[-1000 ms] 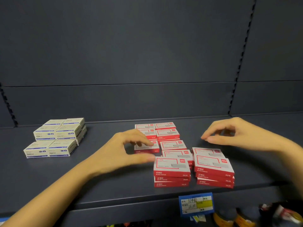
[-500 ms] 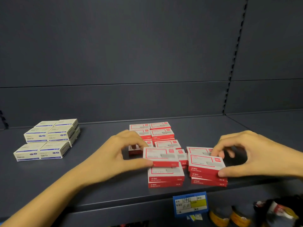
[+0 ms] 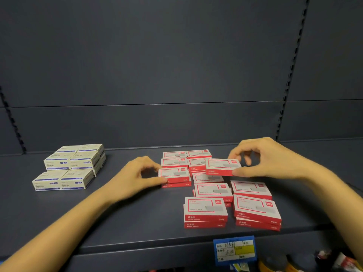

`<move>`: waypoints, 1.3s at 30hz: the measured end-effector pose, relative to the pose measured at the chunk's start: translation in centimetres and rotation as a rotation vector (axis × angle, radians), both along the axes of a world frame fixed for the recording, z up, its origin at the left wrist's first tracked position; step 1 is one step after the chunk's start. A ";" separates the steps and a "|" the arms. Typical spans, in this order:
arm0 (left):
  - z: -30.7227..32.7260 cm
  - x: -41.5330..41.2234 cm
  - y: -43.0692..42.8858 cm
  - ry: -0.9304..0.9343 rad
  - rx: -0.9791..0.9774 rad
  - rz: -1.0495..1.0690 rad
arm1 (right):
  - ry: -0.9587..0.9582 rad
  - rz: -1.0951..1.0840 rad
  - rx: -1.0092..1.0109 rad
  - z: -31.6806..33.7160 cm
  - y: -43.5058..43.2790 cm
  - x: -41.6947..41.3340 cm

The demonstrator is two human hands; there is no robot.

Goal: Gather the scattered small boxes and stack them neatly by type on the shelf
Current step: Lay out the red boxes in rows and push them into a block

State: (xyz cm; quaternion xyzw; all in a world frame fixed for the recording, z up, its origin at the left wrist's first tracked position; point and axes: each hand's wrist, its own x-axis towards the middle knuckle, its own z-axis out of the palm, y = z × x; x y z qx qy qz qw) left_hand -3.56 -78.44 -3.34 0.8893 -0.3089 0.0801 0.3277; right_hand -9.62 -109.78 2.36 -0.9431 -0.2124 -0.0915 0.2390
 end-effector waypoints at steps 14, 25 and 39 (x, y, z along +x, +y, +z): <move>-1.1 -0.3 -0.3 -0.029 -0.082 0.140 | 0.146 -0.016 -0.119 -2.4 1.5 4.5; 0.4 -4.8 -1.9 -0.002 -0.125 -0.144 | 0.116 0.097 -0.107 -0.7 1.0 0.1; 0.3 -6.8 -2.5 -0.088 -0.052 -0.192 | 0.257 0.088 -0.421 -0.3 3.0 0.0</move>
